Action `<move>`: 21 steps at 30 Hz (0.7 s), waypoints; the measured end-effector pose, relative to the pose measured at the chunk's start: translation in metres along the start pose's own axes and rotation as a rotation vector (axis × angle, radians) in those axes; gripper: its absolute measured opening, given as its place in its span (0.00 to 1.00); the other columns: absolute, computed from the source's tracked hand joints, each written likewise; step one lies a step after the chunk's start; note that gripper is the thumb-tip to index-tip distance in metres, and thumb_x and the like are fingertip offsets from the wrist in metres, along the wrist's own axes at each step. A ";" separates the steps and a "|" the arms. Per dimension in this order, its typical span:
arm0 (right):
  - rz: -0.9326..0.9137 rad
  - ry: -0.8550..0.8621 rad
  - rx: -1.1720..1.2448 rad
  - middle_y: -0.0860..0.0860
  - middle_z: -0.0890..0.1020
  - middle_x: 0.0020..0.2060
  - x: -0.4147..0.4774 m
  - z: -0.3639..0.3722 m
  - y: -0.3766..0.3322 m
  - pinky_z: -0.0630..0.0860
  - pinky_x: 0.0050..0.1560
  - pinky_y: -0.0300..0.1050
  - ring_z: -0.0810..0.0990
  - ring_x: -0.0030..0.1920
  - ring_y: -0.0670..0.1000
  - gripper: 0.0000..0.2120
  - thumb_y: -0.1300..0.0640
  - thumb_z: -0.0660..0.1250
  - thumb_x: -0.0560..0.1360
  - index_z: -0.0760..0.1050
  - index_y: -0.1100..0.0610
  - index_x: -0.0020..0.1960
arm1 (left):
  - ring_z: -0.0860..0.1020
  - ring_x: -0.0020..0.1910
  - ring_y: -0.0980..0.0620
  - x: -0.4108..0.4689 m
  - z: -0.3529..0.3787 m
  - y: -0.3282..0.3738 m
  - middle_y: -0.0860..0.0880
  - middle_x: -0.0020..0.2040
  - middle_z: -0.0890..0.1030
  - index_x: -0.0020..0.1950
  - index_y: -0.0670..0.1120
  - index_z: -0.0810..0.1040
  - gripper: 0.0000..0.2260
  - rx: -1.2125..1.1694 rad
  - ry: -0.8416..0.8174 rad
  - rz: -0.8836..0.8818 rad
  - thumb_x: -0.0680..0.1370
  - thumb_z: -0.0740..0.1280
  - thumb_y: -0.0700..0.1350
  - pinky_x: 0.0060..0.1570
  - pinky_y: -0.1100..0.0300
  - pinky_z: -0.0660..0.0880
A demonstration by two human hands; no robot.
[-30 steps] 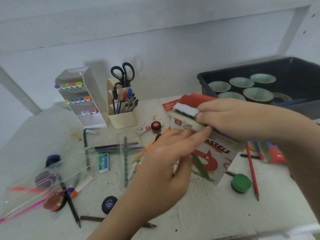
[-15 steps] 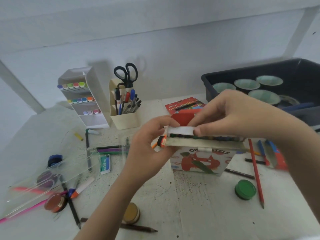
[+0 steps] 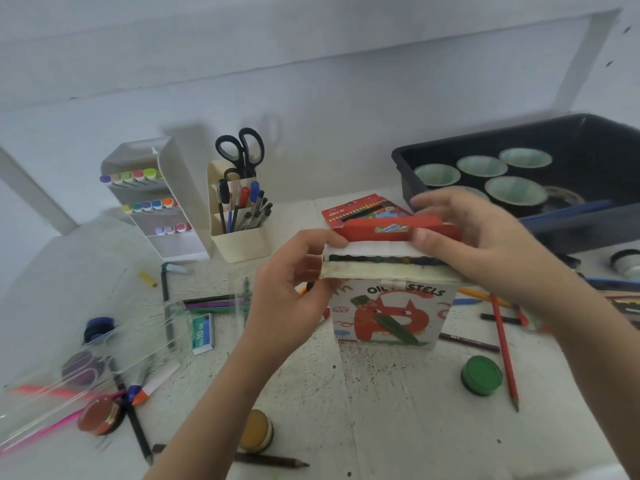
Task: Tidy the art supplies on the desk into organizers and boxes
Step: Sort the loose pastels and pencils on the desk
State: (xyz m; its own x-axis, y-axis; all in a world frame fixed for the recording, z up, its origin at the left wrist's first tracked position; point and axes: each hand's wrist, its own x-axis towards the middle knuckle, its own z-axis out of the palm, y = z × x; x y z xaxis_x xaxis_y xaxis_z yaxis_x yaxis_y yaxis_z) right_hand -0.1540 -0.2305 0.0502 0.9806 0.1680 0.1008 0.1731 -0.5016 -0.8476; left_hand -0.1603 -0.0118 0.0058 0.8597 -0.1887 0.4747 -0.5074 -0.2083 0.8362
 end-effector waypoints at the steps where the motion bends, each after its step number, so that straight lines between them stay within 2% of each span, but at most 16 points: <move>1: 0.041 -0.056 0.144 0.41 0.82 0.48 -0.001 0.002 0.002 0.77 0.35 0.31 0.82 0.45 0.40 0.26 0.40 0.65 0.65 0.72 0.47 0.61 | 0.81 0.51 0.50 0.000 -0.001 0.000 0.55 0.54 0.80 0.54 0.48 0.75 0.09 0.013 0.010 0.009 0.74 0.68 0.41 0.40 0.57 0.81; 3: 0.064 -0.126 0.308 0.42 0.84 0.46 -0.004 0.006 0.003 0.77 0.37 0.31 0.83 0.44 0.41 0.21 0.43 0.64 0.67 0.74 0.49 0.58 | 0.81 0.51 0.51 0.000 -0.004 0.000 0.55 0.54 0.81 0.53 0.51 0.76 0.10 0.047 0.039 0.024 0.74 0.68 0.40 0.41 0.59 0.81; 5: 0.062 -0.134 0.375 0.43 0.84 0.46 -0.006 0.015 0.007 0.78 0.43 0.38 0.83 0.46 0.44 0.16 0.46 0.63 0.71 0.75 0.49 0.57 | 0.81 0.50 0.50 -0.002 -0.010 -0.001 0.53 0.55 0.81 0.52 0.51 0.76 0.11 0.055 0.071 0.019 0.74 0.68 0.37 0.40 0.57 0.81; 7: 0.085 -0.087 0.445 0.46 0.85 0.47 -0.005 0.025 0.010 0.75 0.52 0.46 0.83 0.48 0.46 0.10 0.50 0.61 0.76 0.78 0.49 0.54 | 0.82 0.51 0.48 -0.004 -0.015 -0.002 0.50 0.55 0.81 0.52 0.49 0.77 0.10 0.018 0.083 0.001 0.75 0.67 0.37 0.40 0.55 0.81; 8: 0.094 -0.065 0.487 0.47 0.85 0.46 -0.005 0.030 0.010 0.76 0.52 0.46 0.83 0.47 0.46 0.10 0.51 0.60 0.78 0.79 0.50 0.53 | 0.81 0.51 0.48 -0.005 -0.017 -0.003 0.49 0.55 0.81 0.52 0.48 0.77 0.09 0.000 0.083 -0.008 0.74 0.67 0.37 0.41 0.53 0.82; 12: 0.086 -0.009 0.617 0.48 0.85 0.44 -0.005 0.041 0.008 0.77 0.38 0.34 0.84 0.42 0.45 0.10 0.57 0.59 0.79 0.78 0.56 0.52 | 0.81 0.51 0.46 -0.009 -0.019 -0.003 0.49 0.56 0.80 0.52 0.46 0.77 0.09 -0.014 0.086 -0.036 0.74 0.67 0.36 0.41 0.50 0.81; 15: 0.117 0.030 0.664 0.49 0.85 0.42 -0.004 0.045 0.009 0.77 0.35 0.34 0.83 0.40 0.46 0.10 0.58 0.58 0.79 0.77 0.57 0.52 | 0.81 0.52 0.46 -0.009 -0.017 -0.002 0.48 0.56 0.80 0.51 0.48 0.77 0.11 -0.010 0.067 -0.040 0.74 0.67 0.34 0.42 0.50 0.81; 21: 0.135 0.050 0.677 0.49 0.84 0.40 -0.002 0.045 0.007 0.77 0.34 0.36 0.83 0.37 0.46 0.09 0.60 0.58 0.78 0.77 0.60 0.52 | 0.79 0.56 0.48 -0.005 -0.018 0.001 0.49 0.58 0.79 0.54 0.50 0.77 0.11 -0.017 -0.003 -0.090 0.73 0.68 0.40 0.46 0.55 0.81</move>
State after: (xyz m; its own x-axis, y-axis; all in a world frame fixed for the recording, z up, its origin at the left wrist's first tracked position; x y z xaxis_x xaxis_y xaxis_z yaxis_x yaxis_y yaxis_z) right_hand -0.1589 -0.1959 0.0207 0.9954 0.0944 -0.0180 -0.0300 0.1271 -0.9914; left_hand -0.1640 0.0060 0.0087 0.9016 -0.1725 0.3968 -0.4271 -0.2079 0.8800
